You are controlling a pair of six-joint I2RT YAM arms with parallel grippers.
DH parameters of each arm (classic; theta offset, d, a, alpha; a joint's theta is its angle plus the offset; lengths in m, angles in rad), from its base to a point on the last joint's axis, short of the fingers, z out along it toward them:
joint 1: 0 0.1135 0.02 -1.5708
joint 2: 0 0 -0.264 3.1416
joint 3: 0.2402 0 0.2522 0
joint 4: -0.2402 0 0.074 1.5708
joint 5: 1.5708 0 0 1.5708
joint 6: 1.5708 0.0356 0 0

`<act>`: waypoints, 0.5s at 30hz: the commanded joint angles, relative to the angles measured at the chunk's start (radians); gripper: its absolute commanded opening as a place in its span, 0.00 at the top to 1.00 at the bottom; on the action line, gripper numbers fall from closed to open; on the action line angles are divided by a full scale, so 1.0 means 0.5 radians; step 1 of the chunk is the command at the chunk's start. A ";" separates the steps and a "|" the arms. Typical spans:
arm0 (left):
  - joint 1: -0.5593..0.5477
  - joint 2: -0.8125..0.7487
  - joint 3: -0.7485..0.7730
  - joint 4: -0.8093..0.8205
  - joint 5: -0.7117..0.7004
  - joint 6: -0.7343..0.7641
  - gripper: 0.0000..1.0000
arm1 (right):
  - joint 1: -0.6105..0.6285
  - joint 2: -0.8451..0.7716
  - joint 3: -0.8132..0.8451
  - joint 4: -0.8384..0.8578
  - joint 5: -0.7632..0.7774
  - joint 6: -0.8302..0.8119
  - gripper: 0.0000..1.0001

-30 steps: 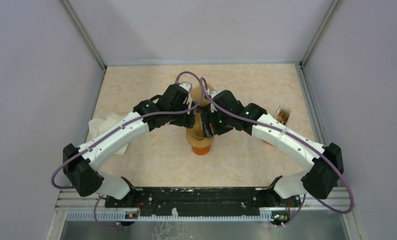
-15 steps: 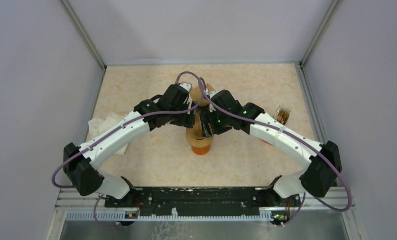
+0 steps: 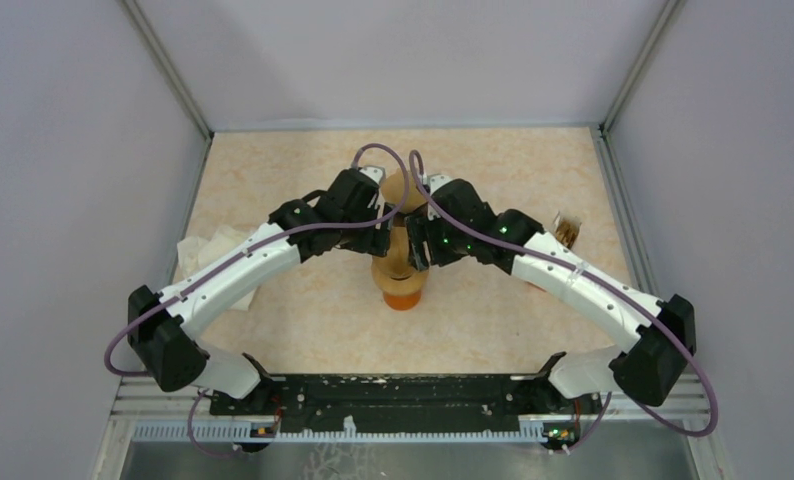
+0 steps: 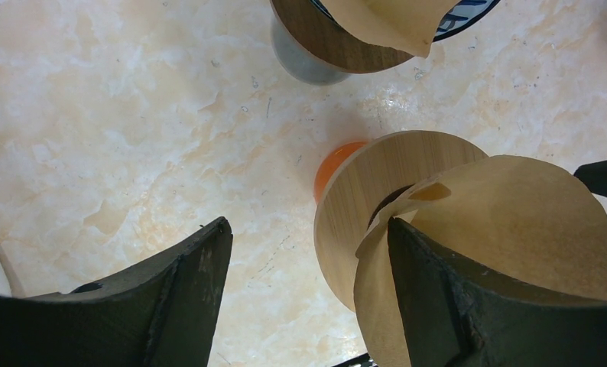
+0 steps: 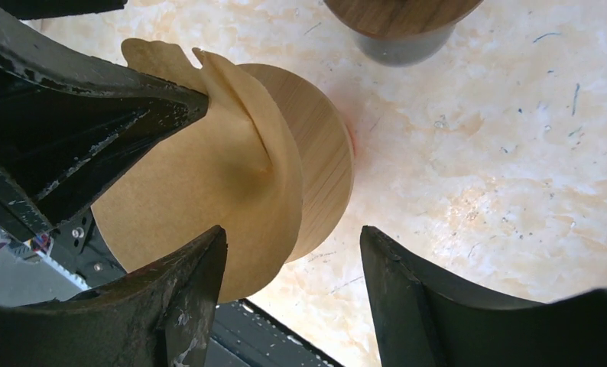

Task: Place the coffee filter in the dripper
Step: Place the coffee filter in the coffee dripper.

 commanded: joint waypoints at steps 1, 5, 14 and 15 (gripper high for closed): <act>0.007 0.003 0.018 -0.027 0.010 0.034 0.20 | -0.015 -0.109 -0.011 0.130 0.138 0.046 0.35; 0.008 -0.012 0.020 -0.017 0.029 0.036 0.20 | -0.015 -0.152 -0.039 0.171 0.180 0.067 0.35; 0.007 -0.053 0.021 -0.001 0.068 0.032 0.20 | -0.013 -0.170 -0.073 0.209 0.152 0.087 0.35; 0.007 -0.056 0.021 -0.001 0.074 0.029 0.20 | -0.015 -0.172 -0.074 0.211 0.152 0.089 0.35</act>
